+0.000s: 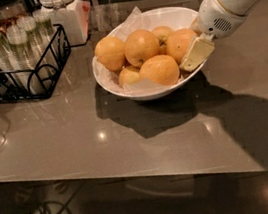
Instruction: Pick orange from white bowl
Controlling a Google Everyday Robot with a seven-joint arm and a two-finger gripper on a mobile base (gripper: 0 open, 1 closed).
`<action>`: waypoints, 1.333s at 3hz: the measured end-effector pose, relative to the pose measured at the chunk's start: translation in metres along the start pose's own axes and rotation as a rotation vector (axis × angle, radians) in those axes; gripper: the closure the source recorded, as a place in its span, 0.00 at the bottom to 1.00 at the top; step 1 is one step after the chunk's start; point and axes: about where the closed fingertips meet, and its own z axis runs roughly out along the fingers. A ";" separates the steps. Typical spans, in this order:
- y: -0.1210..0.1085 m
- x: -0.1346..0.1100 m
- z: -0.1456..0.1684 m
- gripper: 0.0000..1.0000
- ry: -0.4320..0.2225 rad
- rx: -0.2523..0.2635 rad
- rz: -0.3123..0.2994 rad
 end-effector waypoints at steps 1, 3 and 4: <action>0.004 -0.010 -0.016 1.00 -0.091 0.032 0.005; 0.019 -0.033 -0.071 1.00 -0.276 0.110 -0.019; 0.060 -0.021 -0.109 1.00 -0.328 0.116 0.047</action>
Offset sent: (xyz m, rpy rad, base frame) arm -0.0407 0.0143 0.0898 0.2461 -0.2373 0.0456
